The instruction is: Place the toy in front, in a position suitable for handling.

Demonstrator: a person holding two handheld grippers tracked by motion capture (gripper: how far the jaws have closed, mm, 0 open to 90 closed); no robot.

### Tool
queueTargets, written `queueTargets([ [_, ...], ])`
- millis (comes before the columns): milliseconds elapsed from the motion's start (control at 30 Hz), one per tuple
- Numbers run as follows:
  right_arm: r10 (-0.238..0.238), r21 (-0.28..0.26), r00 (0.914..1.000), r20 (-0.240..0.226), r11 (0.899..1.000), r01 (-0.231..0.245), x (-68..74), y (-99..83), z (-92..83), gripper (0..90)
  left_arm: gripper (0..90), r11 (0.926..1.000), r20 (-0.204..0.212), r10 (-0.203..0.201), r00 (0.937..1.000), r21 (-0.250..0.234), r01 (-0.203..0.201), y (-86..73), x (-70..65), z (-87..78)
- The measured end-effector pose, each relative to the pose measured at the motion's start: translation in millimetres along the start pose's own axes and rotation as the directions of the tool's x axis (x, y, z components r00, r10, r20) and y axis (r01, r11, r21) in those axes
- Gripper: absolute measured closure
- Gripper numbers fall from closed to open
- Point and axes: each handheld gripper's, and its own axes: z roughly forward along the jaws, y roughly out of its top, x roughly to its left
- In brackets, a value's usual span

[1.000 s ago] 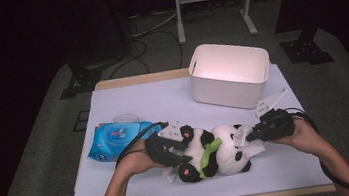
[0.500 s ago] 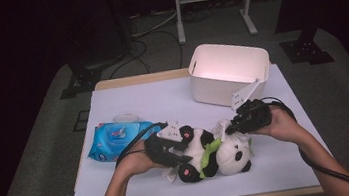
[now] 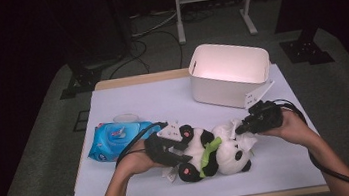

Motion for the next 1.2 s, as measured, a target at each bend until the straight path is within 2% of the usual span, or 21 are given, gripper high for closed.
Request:
queueTargets([
  [433, 0.063, -0.038, 0.9980, -0.001, 0.997, -0.063, 0.4, -44.3, -4.6, 80.2, 57.7, 0.9996, -0.006, -0.020, 0.9998, 0.022, 0.020, 2.4, 11.4, 1.4],
  [633, 0.064, -0.038, 0.9979, -0.001, 0.997, -0.064, 8.0, -56.3, -4.4, 80.0, 56.8, 0.9988, -0.009, -0.046, 0.9989, 0.018, 0.046, 2.5, 16.1, 3.4],
  [800, 0.033, -0.031, 0.9994, 0.004, 0.999, -0.033, 16.6, -49.9, -5.7, 80.2, 56.7, 0.9987, -0.011, -0.046, 0.9989, 0.022, 0.046, 2.7, 16.2, 3.4],
  [1067, -0.037, -0.028, 0.9993, 0.000, 0.999, 0.037, 30.9, -22.9, -6.9, 80.3, 56.3, 0.9986, -0.014, -0.048, 0.9988, 0.023, 0.048, 2.6, 17.8, 3.5],
  [1200, -0.104, -0.020, 0.9946, -0.008, 0.994, 0.103, 39.4, -1.8, -1.9, 80.3, 56.2, 0.9985, -0.014, -0.046, 0.9988, 0.027, 0.047, 4.2, 18.0, 4.0],
])
